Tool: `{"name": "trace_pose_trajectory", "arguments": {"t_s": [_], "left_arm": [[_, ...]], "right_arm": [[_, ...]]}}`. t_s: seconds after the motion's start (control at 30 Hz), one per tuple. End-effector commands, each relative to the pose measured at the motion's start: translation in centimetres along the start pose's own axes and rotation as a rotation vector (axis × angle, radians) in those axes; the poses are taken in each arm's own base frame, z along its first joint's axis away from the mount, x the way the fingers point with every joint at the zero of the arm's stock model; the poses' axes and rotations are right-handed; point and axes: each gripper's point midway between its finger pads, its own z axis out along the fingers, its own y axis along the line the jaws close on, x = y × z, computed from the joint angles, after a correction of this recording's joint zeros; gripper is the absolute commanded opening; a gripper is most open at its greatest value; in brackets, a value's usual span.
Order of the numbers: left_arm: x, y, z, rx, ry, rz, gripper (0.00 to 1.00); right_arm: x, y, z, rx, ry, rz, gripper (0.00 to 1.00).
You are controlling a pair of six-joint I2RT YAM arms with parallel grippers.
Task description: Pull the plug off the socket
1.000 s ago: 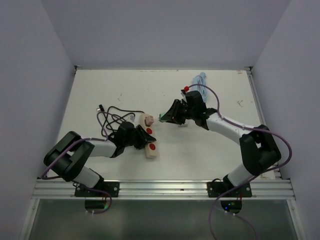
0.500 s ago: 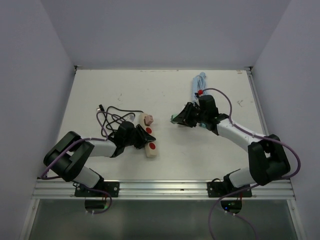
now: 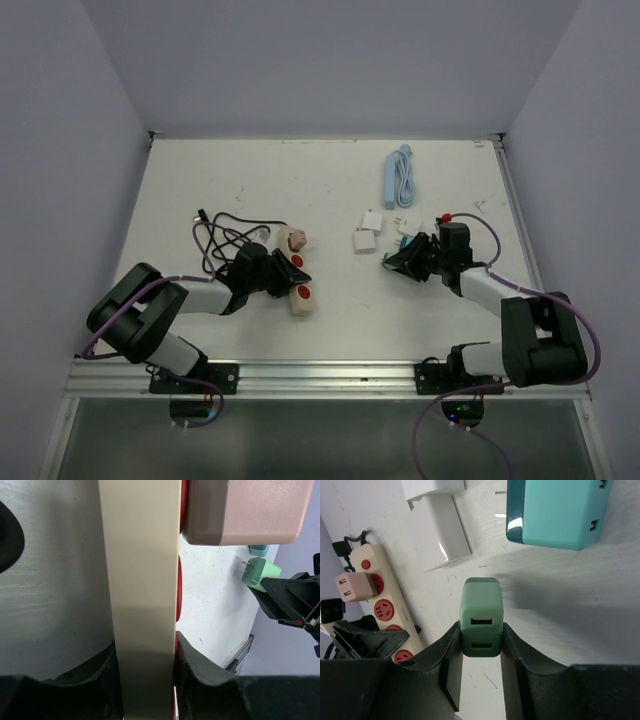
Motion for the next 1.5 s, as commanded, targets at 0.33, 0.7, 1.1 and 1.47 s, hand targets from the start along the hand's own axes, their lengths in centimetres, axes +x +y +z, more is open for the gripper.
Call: {"name": "trace_pose_trajectory", "arguments": {"t_s": [0.33,0.7,1.1,1.47], "left_arm": [[3.6,8.8,-1.5,-0.284,0.113,0.005,0.00],[3.7,8.5,-1.4,-0.267,0.123,0.011,0.00],[3.7,7.8,-1.0,-0.241,0.137,0.033,0.00],[3.9,7.1,-0.7,-0.221,0.161,0.064,0.00]], "right_arm": [[-3.5,0.9,2.8,-0.091,-0.076,-0.013,0.28],[-2.8,-1.5,1.5,0.037,-0.062,-0.024,0.72],[-4.0,-0.9,-2.9,0.164,-0.117,-0.120,0.88],[-1.9,10.9,-1.2,-0.062,-0.048,-0.247,0.87]]}}
